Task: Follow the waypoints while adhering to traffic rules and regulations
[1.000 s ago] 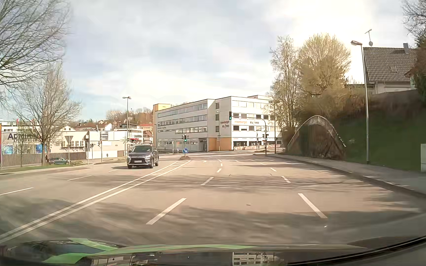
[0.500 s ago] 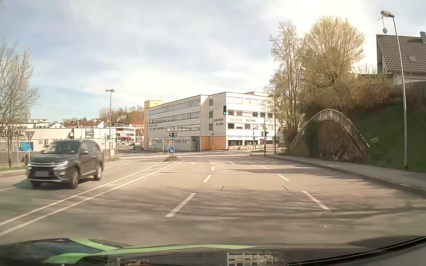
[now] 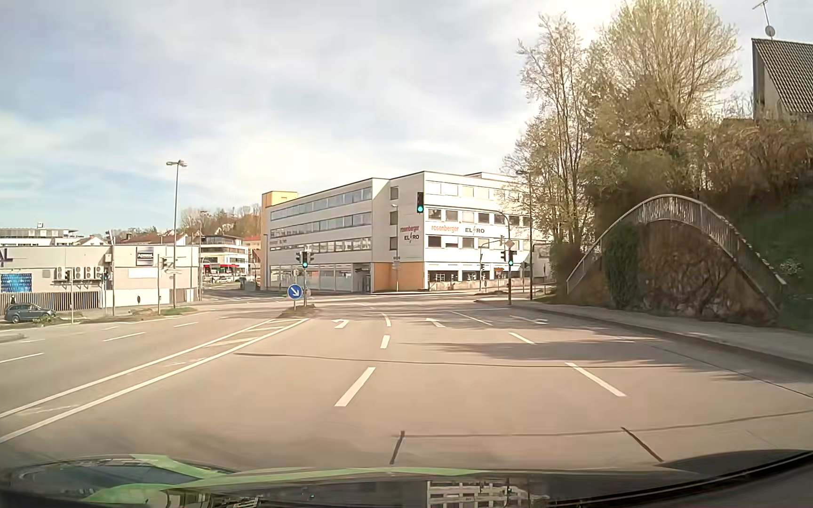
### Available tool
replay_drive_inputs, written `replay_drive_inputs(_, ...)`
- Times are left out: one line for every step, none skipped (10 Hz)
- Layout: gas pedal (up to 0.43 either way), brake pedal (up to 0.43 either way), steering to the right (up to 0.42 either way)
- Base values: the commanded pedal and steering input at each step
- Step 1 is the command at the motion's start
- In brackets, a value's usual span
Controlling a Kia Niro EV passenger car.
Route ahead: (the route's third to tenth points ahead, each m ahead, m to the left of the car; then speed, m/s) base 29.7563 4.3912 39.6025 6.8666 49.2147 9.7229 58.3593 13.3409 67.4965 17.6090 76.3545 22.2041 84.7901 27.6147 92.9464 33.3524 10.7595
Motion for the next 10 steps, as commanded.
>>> replay_drive_inputs(0.028, 0.0, 0.001)
replay_drive_inputs(0.039, 0.0, 0.0)
replay_drive_inputs(0.039, 0.0, -0.002)
replay_drive_inputs(0.047, 0.0, -0.004)
replay_drive_inputs(0.087, 0.0, -0.007)
replay_drive_inputs(0.087, 0.0, -0.008)
replay_drive_inputs(0.087, 0.0, -0.009)
replay_drive_inputs(0.087, 0.0, -0.01)
replay_drive_inputs(0.087, 0.0, -0.011)
replay_drive_inputs(0.087, 0.0, -0.015)
